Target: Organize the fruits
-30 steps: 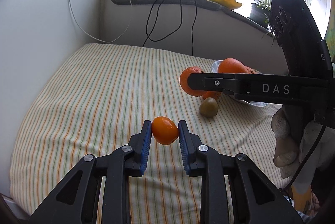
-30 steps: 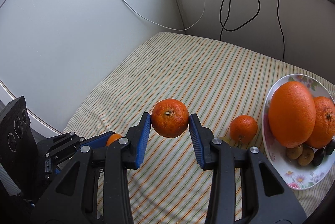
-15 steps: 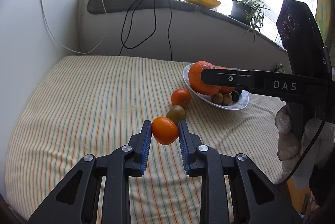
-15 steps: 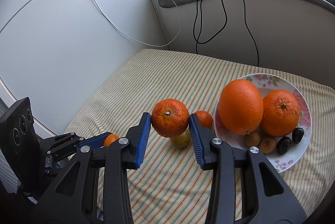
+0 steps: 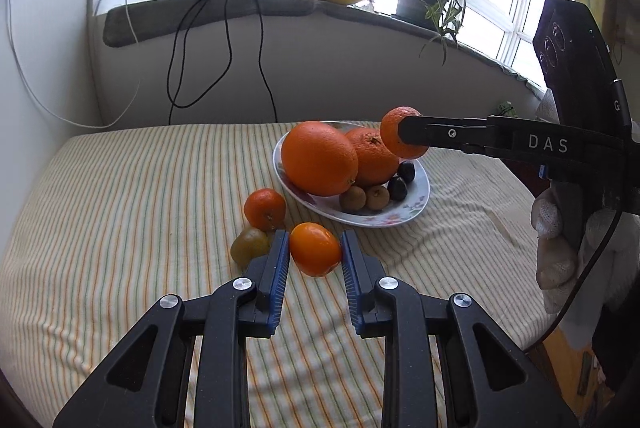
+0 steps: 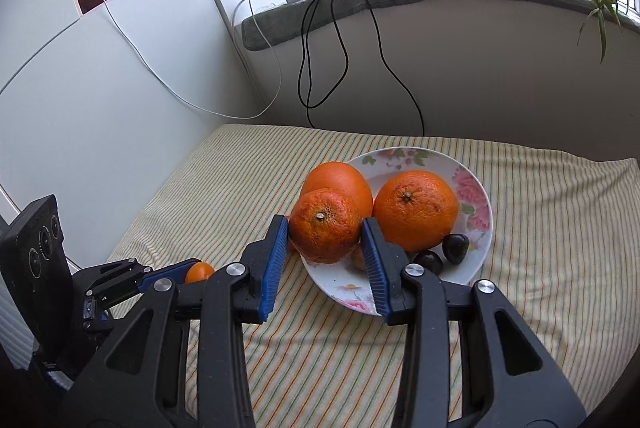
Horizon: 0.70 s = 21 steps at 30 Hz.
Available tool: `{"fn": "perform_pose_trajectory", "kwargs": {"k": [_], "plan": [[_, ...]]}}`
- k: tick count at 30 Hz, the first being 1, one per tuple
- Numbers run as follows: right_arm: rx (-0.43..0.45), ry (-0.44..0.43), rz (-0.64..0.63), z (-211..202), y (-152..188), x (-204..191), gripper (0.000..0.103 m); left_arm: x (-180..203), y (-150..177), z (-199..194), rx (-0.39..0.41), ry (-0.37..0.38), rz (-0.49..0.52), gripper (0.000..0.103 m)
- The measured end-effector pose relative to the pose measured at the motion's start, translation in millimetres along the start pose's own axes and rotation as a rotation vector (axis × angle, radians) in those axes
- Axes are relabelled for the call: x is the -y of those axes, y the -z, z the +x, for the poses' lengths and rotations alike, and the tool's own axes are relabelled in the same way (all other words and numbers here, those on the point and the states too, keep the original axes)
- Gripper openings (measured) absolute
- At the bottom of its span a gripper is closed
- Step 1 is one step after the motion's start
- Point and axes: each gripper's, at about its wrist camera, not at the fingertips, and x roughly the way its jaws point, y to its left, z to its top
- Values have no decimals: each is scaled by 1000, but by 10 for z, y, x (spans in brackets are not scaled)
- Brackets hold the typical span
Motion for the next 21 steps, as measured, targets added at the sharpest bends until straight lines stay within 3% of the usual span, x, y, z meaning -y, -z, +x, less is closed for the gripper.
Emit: {"fn": "perform_pose_trajectory", "kwargs": {"k": [21], "plan": [[15, 77, 64, 16, -116, 748, 39, 474, -225, 508, -26, 42, 75, 24]]}}
